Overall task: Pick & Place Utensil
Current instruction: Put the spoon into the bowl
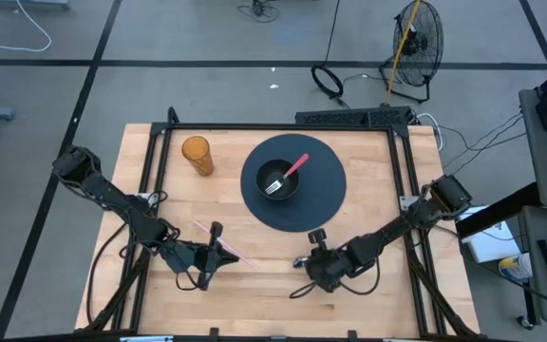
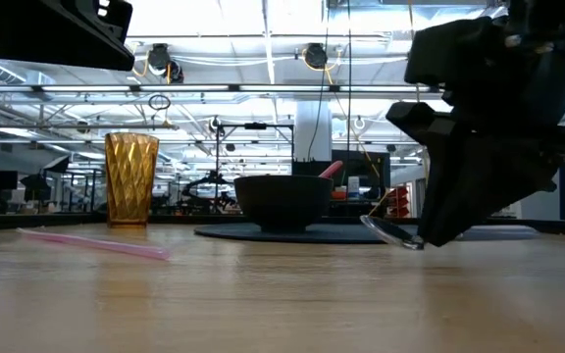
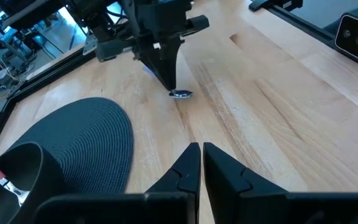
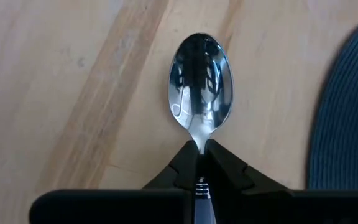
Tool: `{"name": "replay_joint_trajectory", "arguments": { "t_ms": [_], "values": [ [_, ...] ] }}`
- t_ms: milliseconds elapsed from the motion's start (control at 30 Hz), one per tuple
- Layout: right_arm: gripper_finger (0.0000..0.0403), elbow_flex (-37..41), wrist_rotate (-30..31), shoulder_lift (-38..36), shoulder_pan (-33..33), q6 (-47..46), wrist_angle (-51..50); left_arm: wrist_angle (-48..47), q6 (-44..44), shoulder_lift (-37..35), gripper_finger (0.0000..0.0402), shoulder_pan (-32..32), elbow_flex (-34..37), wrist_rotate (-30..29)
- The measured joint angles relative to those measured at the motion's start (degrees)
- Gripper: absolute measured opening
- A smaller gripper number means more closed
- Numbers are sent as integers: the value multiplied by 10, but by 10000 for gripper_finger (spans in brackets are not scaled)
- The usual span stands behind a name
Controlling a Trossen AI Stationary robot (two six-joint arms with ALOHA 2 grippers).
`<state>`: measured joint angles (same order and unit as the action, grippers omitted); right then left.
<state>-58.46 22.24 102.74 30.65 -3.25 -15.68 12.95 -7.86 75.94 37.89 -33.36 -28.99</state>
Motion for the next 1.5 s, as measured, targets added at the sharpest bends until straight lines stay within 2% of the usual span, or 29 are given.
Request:
{"name": "replay_joint_trajectory", "arguments": {
  "t_ms": [100,333,467,600,933,1133,1500],
  "values": [
    [15,0,20,0,7,12,2,0,0,0,26,0,0,0],
    [15,-1,23,-1,10,28,3,1,1,0,26,0,0,0],
    [15,-1,52,-1,12,41,2,1,1,0,26,0,0,0],
    [15,-1,102,-2,22,71,2,-1,3,0,26,0,0,0],
    [15,-2,299,-2,56,157,9,-8,7,0,26,0,0,1],
    [15,-2,322,-2,50,184,8,-8,7,0,26,0,0,1],
    [15,-2,407,-17,38,239,9,-8,7,0,26,0,0,1]
  ]
}}
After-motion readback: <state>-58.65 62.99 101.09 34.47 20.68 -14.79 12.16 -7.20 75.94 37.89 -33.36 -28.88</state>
